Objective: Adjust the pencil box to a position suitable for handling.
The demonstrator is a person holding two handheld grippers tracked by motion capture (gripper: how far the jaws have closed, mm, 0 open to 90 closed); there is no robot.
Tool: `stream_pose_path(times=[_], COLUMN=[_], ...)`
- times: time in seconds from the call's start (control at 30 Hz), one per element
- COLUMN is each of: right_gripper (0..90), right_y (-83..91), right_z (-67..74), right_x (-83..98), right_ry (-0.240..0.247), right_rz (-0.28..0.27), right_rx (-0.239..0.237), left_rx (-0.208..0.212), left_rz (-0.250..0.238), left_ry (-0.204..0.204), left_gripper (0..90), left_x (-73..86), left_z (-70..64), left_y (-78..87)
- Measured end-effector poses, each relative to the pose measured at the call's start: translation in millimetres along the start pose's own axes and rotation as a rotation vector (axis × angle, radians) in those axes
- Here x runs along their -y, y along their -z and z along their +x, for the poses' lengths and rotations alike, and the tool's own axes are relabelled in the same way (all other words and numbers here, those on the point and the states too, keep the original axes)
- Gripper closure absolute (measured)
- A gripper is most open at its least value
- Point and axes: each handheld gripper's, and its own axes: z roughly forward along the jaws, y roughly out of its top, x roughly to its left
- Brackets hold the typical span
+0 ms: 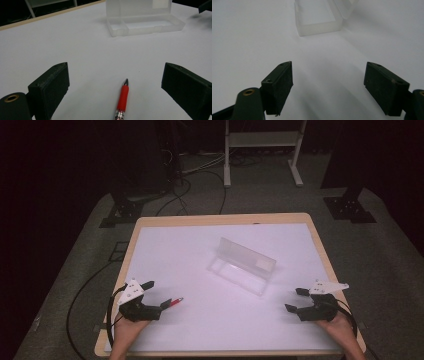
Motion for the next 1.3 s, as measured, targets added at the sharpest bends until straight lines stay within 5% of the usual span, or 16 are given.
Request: stream_pose_path(times=[1.3], right_gripper=[16.5], right_y=[-13.1], right_z=[23.4], right_x=[-80.6], right_ry=[0.083], right_rz=[0.021], right_rx=[-0.063], left_rx=[0.002], left_rz=[0.010], left_ry=[-0.017], left_gripper=[7.2], left_x=[1.3], left_z=[-0.2], left_y=[1.5])
